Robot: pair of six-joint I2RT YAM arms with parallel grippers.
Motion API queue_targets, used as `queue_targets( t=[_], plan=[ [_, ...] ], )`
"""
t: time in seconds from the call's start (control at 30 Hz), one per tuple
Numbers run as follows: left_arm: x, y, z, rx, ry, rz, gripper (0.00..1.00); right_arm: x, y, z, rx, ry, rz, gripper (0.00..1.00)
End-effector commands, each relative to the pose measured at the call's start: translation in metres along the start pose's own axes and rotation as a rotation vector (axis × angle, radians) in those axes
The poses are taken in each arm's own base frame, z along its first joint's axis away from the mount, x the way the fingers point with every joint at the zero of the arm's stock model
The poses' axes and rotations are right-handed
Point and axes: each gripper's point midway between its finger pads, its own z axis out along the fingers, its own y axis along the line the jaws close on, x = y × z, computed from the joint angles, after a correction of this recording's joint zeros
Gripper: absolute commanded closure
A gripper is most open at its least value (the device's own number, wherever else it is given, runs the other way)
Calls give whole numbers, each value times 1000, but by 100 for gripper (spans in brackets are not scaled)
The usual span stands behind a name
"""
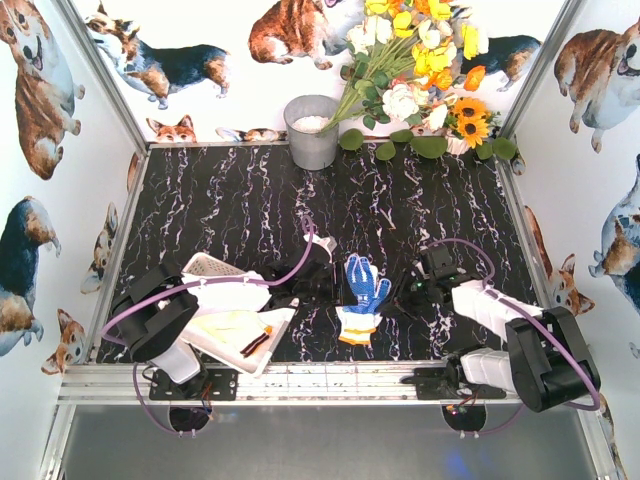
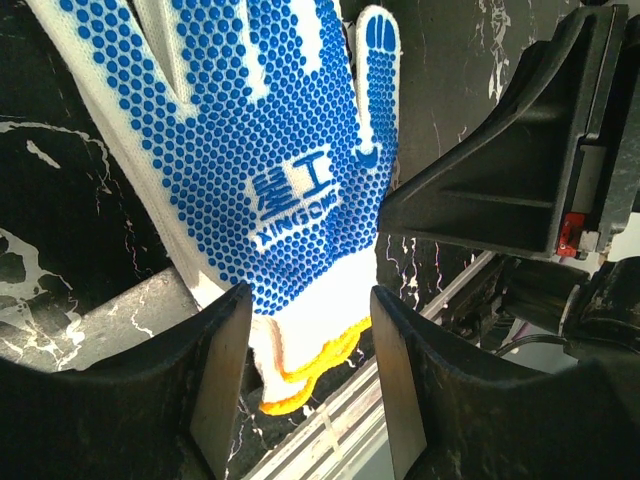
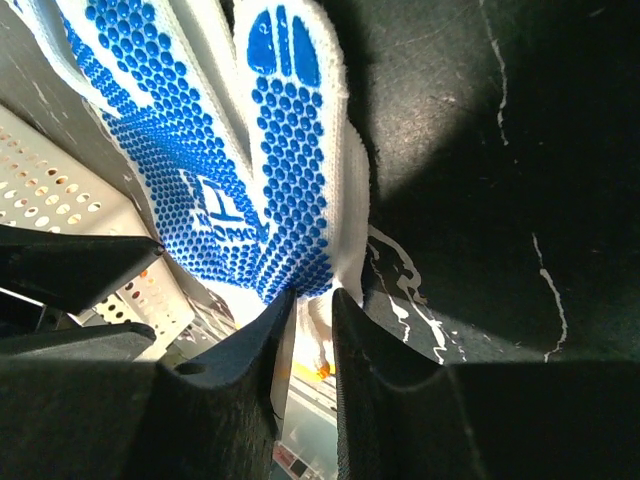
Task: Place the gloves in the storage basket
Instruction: Adjust the glove at the center of the board.
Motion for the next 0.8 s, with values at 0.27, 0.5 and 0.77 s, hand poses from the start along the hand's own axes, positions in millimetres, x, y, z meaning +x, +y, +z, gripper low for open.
queue_targets(
  t=[0.27,0.5,0.77],
  plan=[
    [7,9,2,-40,1,-9,52,-3,23,-11,-64,-53,-24,71],
    [12,14,9,-48,19,-8,48,-4,19,-8,-44,-50,-29,65],
    [26,33,15,-83,52,-15,43,-4,21,-3,-39,-39,-32,62]
  ],
)
